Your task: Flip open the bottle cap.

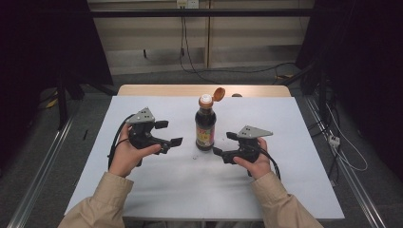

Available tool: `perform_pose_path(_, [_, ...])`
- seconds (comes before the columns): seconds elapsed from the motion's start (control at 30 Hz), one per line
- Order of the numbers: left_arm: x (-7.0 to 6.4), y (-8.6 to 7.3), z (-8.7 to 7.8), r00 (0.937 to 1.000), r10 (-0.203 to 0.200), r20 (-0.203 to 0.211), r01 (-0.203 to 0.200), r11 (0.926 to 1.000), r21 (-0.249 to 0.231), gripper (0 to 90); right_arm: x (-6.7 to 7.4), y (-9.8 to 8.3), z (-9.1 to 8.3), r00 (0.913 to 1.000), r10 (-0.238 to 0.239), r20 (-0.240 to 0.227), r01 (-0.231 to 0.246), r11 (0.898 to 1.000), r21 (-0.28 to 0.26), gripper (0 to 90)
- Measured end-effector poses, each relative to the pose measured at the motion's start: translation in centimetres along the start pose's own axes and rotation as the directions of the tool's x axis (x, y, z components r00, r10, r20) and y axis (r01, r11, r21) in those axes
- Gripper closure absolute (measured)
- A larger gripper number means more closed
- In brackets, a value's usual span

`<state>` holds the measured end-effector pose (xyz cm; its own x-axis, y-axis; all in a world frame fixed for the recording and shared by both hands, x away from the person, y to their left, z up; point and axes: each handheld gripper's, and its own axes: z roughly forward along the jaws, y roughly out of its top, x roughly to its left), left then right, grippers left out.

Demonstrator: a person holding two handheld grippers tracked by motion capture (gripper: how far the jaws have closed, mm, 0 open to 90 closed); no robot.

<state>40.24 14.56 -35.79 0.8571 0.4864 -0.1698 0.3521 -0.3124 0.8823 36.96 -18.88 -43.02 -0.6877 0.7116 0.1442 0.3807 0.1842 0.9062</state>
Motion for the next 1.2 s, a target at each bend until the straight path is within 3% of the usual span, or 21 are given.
perform_pose_path(0.3, [0.6, -2.2, 0.0, 0.9995, -0.03, 0.01, 0.03, 0.9995, -0.005, 9.4, 0.0, -0.3, -0.9, 1.0, -0.008, -0.003, 0.008, 1.0, -0.002, 15.4])
perform_pose_path(0.5, [0.8, -3.1, -0.3, 0.9999, -0.01, 0.006, 0.01, 0.9999, 0.005, 9.4, 0.2, -0.5, -1.6, 0.9999, -0.012, -0.005, 0.012, 1.0, -0.007, 15.4])
perform_pose_path(1.0, [1.1, -5.0, -1.5, 0.9996, -0.025, 0.011, 0.025, 0.9995, -0.016, 10.4, -0.1, -1.2, -3.3, 0.9998, -0.016, 0.012, 0.016, 1.0, -0.011, 14.9])
perform_pose_path(1.2, [1.2, -5.4, -2.3, 0.9998, -0.019, -0.006, 0.018, 0.9993, -0.032, 10.4, -0.1, -1.4, -3.9, 0.9996, -0.022, 0.017, 0.022, 1.0, -0.011, 14.9])
